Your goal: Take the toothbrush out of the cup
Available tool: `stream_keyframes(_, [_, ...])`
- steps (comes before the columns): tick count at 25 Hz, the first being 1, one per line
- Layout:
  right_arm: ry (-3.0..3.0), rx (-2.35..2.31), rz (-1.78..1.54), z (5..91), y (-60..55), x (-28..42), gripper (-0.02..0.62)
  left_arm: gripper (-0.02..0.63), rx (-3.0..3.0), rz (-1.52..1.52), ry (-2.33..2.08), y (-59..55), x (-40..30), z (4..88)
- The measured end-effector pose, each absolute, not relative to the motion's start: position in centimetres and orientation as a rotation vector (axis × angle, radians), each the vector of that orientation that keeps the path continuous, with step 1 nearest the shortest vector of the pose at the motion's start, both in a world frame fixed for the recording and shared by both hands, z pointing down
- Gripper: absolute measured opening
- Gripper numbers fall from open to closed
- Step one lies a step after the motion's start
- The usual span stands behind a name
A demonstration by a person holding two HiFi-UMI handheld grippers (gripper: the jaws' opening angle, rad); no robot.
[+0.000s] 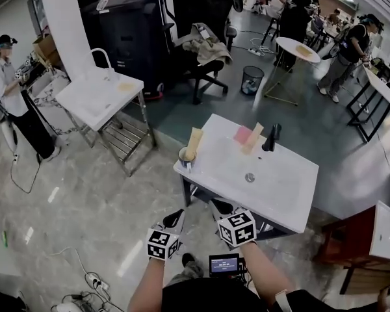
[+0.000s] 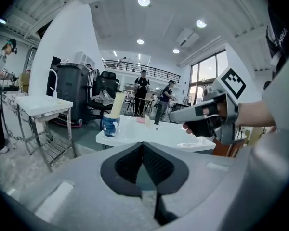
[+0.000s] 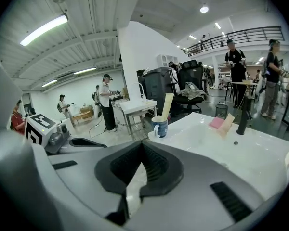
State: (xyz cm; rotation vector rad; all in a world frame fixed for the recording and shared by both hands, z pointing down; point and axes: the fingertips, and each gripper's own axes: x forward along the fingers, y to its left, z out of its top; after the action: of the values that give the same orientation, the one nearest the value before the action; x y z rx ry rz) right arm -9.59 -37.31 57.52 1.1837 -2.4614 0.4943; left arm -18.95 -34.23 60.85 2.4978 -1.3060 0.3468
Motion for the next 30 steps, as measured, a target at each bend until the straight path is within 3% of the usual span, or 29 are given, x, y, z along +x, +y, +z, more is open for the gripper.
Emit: stream_keyframes(30, [-2.503,1.092,0.595,59.3,-56.9,-11.3,0.009,0.011,2.496,0.381,-1.336,-54.6,-20.3,60.4])
